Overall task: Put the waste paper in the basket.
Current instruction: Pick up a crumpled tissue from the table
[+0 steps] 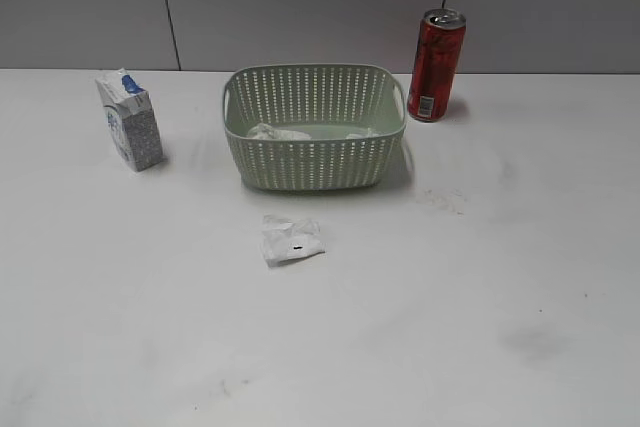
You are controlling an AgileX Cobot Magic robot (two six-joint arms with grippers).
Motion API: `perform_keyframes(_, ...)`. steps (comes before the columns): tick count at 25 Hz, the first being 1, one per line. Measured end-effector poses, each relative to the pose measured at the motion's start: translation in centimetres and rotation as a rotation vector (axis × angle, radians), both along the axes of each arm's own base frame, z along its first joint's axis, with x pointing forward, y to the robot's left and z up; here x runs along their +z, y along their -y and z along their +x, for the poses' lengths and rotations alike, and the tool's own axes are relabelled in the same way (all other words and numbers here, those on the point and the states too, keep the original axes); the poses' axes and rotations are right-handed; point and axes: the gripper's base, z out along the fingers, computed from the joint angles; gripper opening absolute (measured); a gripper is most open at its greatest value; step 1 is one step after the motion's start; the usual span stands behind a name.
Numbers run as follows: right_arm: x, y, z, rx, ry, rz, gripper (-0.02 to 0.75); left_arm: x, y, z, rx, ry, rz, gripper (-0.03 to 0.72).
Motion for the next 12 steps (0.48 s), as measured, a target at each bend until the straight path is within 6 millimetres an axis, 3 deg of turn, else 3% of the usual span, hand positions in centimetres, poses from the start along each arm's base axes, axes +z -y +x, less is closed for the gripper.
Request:
perform_keyframes(6, 0.4, 0.2, -2.8, 0.000, 0.191, 0.016, 0.592, 0.0, 0.0, 0.0, 0.000, 0.000, 0.000, 0.544)
perform_keyframes(12, 0.4, 0.2, -3.0, 0.000, 0.202, 0.018, 0.592, 0.0, 0.0, 0.0, 0.000, 0.003, 0.000, 0.544)
